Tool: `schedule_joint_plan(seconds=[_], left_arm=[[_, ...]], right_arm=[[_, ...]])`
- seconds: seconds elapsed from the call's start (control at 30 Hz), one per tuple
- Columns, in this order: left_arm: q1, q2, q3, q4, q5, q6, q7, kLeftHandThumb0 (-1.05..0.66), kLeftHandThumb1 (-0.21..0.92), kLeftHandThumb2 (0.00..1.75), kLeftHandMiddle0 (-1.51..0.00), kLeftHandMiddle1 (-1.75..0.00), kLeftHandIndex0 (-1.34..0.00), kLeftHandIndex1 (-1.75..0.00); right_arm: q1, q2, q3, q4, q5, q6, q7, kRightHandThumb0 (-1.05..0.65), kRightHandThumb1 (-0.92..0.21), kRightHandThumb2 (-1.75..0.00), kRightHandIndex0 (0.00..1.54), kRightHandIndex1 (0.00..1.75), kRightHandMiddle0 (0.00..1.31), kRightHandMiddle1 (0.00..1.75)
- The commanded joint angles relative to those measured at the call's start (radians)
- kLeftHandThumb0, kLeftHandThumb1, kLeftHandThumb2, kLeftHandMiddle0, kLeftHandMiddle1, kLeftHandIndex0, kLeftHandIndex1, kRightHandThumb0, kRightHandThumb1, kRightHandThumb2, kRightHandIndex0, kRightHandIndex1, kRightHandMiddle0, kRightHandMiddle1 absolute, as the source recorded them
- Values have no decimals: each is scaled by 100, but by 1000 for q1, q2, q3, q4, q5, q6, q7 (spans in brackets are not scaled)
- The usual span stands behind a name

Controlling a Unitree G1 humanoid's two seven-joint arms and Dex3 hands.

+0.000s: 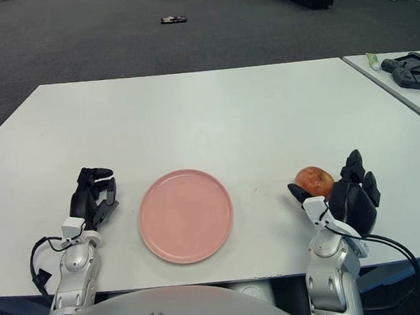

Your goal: Put the apple into the plate.

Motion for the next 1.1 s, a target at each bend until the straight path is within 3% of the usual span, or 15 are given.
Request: schedule_joint_plan(seconds=[0.0, 0.3, 0.53, 1.07], left_arm=[[14, -3, 2, 6, -2, 28, -1, -35, 85, 63, -40, -161, -23, -175], [21, -10, 1, -5, -1, 26, 4, -35, 87, 60, -39, -160, -22, -175], [22, -9, 3, -10, 2, 39, 3, -35, 88, 59, -39, -160, -22, -175], [30, -13, 5, -23, 1, 44, 7, -35, 91, 55, -37, -163, -20, -175]], right_arm=[[-17, -51, 50, 23, -47, 18, 58, -105, -76, -26, 0, 0, 0, 0], [-2, -74, 98, -86, -84, 150, 217, -105, -80, -26, 0, 0, 0, 0], [-13, -93, 116, -101, -100, 217, 296, -104, -81, -25, 0, 0, 0, 0], [-48, -67, 153, -104, -170, 289, 262, -100, -86, -28, 0, 0, 0, 0]])
